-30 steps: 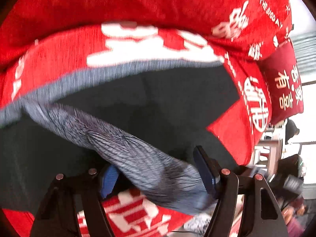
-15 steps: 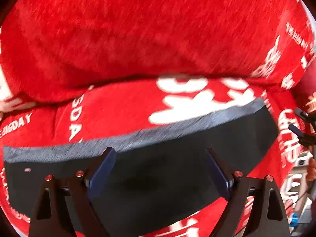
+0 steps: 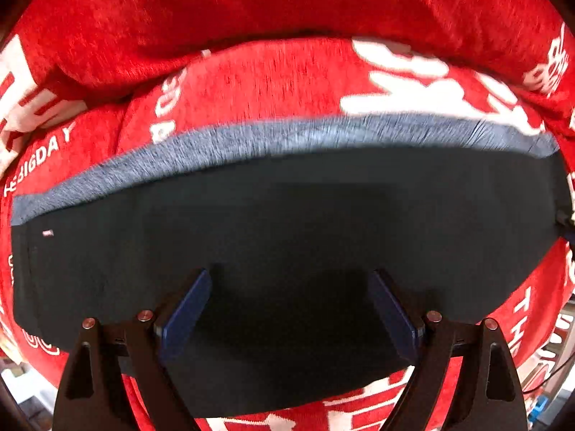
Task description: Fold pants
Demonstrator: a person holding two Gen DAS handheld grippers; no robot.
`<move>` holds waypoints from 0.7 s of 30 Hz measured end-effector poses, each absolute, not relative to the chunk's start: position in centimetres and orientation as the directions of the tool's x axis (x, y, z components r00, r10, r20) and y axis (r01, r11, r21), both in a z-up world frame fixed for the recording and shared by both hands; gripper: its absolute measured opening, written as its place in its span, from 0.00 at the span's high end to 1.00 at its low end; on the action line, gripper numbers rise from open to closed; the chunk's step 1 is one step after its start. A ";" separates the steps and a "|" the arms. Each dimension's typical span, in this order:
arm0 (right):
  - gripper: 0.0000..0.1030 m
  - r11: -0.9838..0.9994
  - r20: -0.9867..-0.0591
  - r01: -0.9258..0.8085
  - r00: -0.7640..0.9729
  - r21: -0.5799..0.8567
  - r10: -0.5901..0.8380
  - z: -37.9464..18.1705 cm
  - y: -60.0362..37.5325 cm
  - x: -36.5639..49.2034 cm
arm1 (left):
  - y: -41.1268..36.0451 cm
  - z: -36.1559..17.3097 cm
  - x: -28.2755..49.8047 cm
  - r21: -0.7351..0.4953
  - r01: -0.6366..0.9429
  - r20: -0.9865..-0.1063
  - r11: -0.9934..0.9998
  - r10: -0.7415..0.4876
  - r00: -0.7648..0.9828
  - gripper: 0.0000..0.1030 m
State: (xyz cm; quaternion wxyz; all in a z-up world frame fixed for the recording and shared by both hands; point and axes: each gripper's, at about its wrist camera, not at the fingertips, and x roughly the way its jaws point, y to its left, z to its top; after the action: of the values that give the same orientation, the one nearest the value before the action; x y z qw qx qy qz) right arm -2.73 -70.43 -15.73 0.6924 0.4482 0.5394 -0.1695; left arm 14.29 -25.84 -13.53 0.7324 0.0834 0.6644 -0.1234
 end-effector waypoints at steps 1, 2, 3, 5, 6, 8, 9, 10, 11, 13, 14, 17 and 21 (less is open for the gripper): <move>0.77 0.537 -0.904 0.728 0.359 0.427 0.233 -15.2 -70.7 -3.0 | -26.0 -12.8 14.4 -0.045 0.298 -0.990 0.953 -0.083 0.116 0.12; 0.77 0.565 -0.919 0.729 0.350 0.387 0.179 -13.8 -70.6 -3.1 | -26.5 -12.1 14.7 -0.045 0.308 -0.985 0.950 -0.093 0.143 0.12; 0.77 0.586 -0.914 0.709 0.375 0.392 0.158 -12.6 -70.4 -3.1 | -26.9 -11.7 15.0 -0.048 0.316 -0.982 0.947 -0.102 0.156 0.12; 0.76 0.665 -0.889 0.620 0.430 0.416 0.155 -10.2 -68.7 -2.0 | -28.2 -11.9 15.9 -0.057 0.329 -0.979 0.943 -0.118 0.167 0.12; 0.76 0.693 -0.888 0.588 0.428 0.416 0.170 -10.1 -68.0 -1.2 | -29.0 -12.4 16.4 -0.050 0.327 -0.979 0.944 -0.111 0.169 0.12; 0.76 0.777 -0.894 0.491 0.399 0.394 0.201 -10.5 -65.0 1.7 | -30.3 -13.8 17.3 -0.028 0.314 -0.980 0.949 -0.087 0.176 0.12; 0.76 0.804 -0.895 0.450 0.390 0.389 0.215 -11.0 -63.7 2.9 | -30.7 -14.5 18.0 -0.013 0.299 -0.981 0.954 -0.069 0.179 0.12; 0.76 0.823 -0.895 0.412 0.377 0.392 0.237 -11.8 -62.2 4.2 | -30.9 -15.2 18.6 -0.003 0.280 -0.982 0.960 -0.055 0.179 0.12; 0.76 0.837 -0.897 0.382 0.361 0.392 0.256 -12.5 -61.0 5.2 | -30.9 -15.9 19.3 0.008 0.253 -0.983 0.967 -0.039 0.181 0.12; 0.79 0.867 -0.913 0.343 0.318 0.362 0.255 -13.7 -59.3 6.9 | -30.4 -16.5 20.5 -0.003 0.214 -0.981 0.977 -0.044 0.187 0.12; 0.79 0.875 -0.924 0.359 0.318 0.325 0.213 -14.1 -59.3 7.0 | -30.1 -16.5 20.8 -0.007 0.207 -0.980 0.978 -0.048 0.191 0.12; 0.90 0.830 -0.939 0.483 0.319 0.278 0.129 -14.6 -62.9 5.8 | -29.1 -16.2 21.5 0.042 0.216 -0.978 0.976 -0.004 0.209 0.12; 0.85 0.745 -0.966 0.657 0.252 0.120 -0.066 -12.4 -67.0 2.2 | -26.8 -15.4 20.9 0.042 0.187 -0.984 0.981 0.007 0.181 0.12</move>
State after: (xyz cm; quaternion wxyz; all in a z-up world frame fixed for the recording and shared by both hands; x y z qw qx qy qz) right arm 2.19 -67.00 -12.38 0.7461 0.2628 0.5617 -0.2423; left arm 20.91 -26.83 -15.36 0.7645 0.0763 0.6373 -0.0590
